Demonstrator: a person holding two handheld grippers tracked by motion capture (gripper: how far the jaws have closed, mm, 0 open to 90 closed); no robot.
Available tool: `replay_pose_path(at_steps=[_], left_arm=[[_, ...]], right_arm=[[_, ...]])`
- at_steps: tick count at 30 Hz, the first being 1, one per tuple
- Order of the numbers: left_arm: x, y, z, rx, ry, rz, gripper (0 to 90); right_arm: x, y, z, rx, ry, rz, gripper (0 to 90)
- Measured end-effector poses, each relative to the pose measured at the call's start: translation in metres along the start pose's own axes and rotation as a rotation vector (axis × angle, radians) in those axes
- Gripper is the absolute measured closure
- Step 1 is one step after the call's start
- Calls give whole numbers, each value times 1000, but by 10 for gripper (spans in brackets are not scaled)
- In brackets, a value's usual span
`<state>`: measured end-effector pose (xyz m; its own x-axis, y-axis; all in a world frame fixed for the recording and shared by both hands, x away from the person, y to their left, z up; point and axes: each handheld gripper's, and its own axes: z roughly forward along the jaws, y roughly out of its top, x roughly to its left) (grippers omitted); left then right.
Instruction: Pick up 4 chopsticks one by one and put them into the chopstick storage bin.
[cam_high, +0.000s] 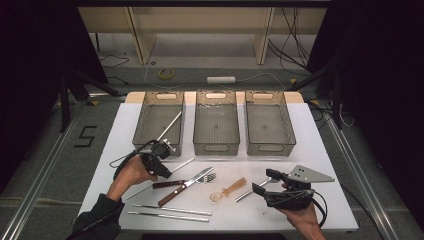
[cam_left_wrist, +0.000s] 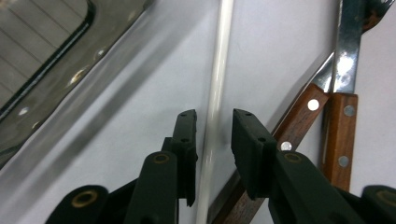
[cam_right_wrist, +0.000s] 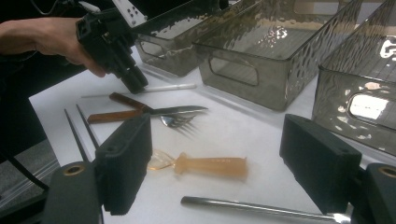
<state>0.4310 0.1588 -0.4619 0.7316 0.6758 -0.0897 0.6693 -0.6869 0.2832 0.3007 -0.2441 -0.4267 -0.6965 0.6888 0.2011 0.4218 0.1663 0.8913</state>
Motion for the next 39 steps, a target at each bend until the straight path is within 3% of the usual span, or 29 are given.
replay_pose_path(at_steps=[10, 14, 24, 39], left_arm=[[0, 0, 1, 4, 19, 12, 800], [-3, 1, 2, 16, 41, 39, 813], [-2, -1, 0, -10, 54, 65, 841], [1, -3, -18, -30, 23, 51, 842]], right_arm=[[0, 0, 0, 2, 0, -1, 264], [0, 0, 0, 4, -2, -1, 264], [0, 0, 0, 4, -1, 2, 264], [-1, 0, 0, 1, -4, 3, 266]])
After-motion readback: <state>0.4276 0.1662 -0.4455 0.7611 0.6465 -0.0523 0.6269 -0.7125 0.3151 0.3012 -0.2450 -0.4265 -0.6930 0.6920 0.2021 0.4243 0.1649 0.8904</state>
